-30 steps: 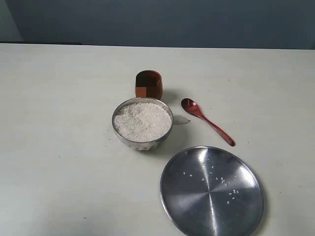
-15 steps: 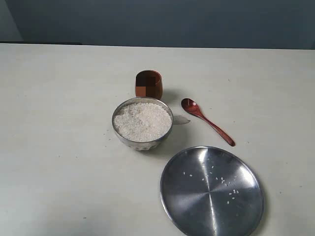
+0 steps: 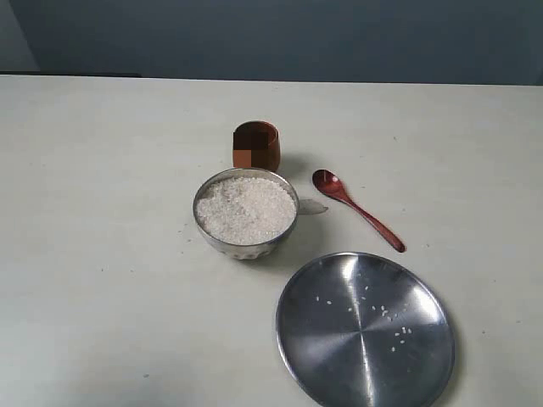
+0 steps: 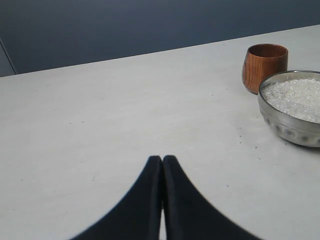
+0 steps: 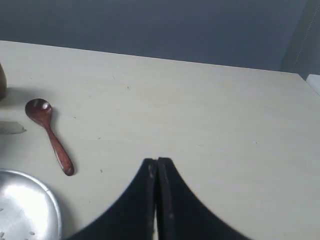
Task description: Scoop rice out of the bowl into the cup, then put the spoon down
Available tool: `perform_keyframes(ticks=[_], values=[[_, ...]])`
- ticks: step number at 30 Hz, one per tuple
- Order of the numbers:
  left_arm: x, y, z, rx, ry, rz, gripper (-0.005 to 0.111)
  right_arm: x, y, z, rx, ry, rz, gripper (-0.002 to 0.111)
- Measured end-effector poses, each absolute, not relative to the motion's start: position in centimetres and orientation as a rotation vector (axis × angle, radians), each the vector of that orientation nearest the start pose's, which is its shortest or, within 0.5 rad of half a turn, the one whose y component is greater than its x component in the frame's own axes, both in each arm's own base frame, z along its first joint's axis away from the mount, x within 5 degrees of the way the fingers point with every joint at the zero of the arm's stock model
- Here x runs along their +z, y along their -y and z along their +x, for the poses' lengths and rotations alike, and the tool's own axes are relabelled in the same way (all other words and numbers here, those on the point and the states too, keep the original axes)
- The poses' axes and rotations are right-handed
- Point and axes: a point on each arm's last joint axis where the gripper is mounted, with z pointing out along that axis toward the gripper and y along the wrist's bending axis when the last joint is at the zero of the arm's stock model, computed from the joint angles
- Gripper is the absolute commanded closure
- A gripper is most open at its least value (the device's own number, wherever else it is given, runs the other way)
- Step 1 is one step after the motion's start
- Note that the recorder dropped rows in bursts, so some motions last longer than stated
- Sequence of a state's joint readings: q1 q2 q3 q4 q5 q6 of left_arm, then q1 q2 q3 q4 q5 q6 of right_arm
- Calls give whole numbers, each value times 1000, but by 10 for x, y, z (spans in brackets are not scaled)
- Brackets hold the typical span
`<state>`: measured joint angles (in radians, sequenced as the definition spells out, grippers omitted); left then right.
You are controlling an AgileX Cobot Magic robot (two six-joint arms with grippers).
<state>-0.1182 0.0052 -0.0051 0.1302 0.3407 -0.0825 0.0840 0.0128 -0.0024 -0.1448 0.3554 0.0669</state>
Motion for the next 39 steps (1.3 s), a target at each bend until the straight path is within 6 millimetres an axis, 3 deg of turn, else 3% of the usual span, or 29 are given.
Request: perform_keyframes(ticks=[11,14,18,22,32,39], values=[[185,2,54,15,-1801,141,106,184,1,55,-85,-1818,-145,108],[190,5,55,-73,-1752,87,106,190,2,56,-144,-1740,-197,108],[202,9,56,-317,-1624,-99,106,203,-2,57,-137,-1588,-225,108],[213,7,56,-452,-1495,-238,106,217,-6,56,-73,-1436,-202,108],[232,-2,53,-458,-1264,-309,106,234,-6,53,90,-1261,-60,108],[236,-4,52,-471,-1208,-343,106,239,-2,51,378,-1198,196,108]])
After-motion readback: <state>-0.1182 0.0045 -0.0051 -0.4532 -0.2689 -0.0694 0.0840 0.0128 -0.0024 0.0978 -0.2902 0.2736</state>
